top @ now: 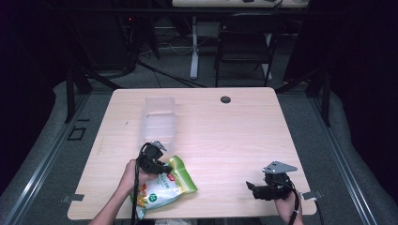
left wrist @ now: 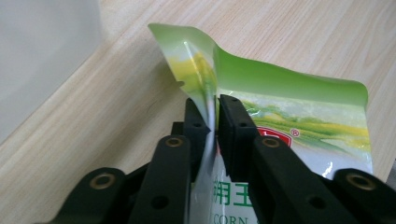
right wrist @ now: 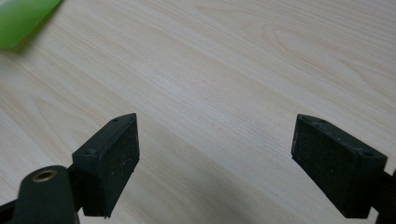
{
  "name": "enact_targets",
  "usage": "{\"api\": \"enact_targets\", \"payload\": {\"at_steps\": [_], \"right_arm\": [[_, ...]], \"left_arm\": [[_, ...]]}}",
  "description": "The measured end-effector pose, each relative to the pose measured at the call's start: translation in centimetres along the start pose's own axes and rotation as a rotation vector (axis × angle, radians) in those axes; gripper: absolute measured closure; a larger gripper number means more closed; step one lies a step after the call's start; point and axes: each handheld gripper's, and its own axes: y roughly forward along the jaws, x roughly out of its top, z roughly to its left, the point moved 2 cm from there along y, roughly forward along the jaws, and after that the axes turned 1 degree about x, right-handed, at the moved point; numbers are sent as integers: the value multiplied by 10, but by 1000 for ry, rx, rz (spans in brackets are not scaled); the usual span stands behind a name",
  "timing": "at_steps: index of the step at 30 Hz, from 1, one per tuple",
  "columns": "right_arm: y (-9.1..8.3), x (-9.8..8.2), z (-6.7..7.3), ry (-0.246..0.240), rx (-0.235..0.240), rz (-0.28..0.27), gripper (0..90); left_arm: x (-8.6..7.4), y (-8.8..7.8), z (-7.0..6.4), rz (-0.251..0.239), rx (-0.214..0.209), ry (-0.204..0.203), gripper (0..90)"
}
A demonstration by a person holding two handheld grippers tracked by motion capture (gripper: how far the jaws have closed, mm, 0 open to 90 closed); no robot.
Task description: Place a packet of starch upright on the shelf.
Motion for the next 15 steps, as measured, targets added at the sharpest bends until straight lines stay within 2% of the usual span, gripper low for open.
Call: {"api": "enact_targets", "payload": {"at_steps": [5,7,10,15], "right_arm": [[1,0,-1,5,0,-1,147],[1,0,-2,4,-4,-2,148],[1,0,0,5,-3,-2,147],[1,0,-2,2,-9,1,148]], "left_arm": [[-2,-1,0,-20,0,6,860],[-2,-2,1,-34,16,5,866],[-4,-3,0,-56,36,-12,866],[-5,-9,-1,-116,36,-30,859]]}}
